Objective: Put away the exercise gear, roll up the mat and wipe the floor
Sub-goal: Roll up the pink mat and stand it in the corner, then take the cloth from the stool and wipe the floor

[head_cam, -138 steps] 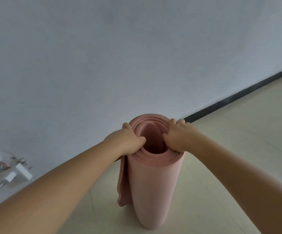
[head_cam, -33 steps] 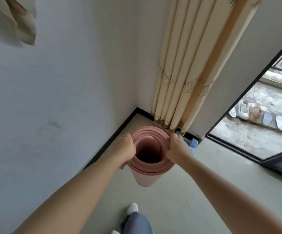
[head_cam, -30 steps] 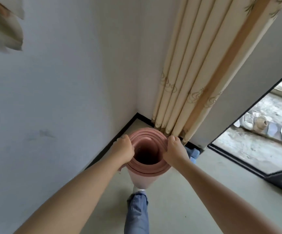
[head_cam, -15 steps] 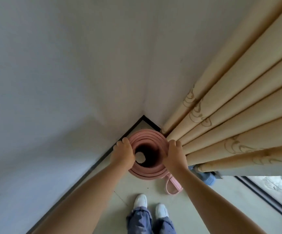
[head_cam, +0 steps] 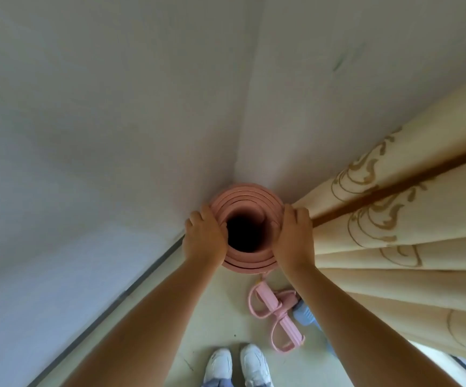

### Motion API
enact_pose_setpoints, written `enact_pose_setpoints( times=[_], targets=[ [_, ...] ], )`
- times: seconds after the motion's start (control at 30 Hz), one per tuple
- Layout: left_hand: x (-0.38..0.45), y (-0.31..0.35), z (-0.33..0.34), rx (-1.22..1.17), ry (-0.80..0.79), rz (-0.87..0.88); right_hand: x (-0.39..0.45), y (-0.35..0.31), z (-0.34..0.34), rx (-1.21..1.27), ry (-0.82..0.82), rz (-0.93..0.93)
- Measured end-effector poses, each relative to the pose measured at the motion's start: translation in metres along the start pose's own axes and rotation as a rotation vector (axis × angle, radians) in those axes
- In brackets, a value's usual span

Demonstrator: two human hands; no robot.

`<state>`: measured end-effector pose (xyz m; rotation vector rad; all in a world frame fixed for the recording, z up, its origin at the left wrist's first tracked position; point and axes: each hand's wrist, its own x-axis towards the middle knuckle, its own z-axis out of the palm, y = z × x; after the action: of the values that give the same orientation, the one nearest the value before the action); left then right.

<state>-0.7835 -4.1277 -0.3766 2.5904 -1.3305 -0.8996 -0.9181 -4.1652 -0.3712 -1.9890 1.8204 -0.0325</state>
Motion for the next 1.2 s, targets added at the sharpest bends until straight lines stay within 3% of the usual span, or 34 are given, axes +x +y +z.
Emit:
enact_pose_setpoints(
  times=[0.17,0.5,0.63,0.83,1.03,1.2],
  targets=[
    [0.023,0.013,0.007,0.084,0.079,0.077,0.028,0.003,0.007,-0.027,0.051,0.019],
    [0.003,0.015,-0.007,0.212,0.068,0.034,0.022,0.004,-0.009,-0.189,-0.035,-0.114],
    [-0.032,0.004,-0.026,0.147,0.108,0.005,0.008,-0.008,-0.027,-0.258,-0.050,-0.256],
    [-0.103,-0.048,-0.059,0.267,0.105,-0.106,-0.042,-0.050,-0.045,-0.408,-0.173,-0.581],
    [-0.196,-0.137,-0.088,0.233,0.134,-0.333,-0.125,-0.132,-0.033,-0.464,-0.245,-0.873],
    [-0.316,-0.222,-0.106,0.173,0.225,-0.553,-0.245,-0.208,-0.013,-0.461,-0.282,-1.111]
  ],
)
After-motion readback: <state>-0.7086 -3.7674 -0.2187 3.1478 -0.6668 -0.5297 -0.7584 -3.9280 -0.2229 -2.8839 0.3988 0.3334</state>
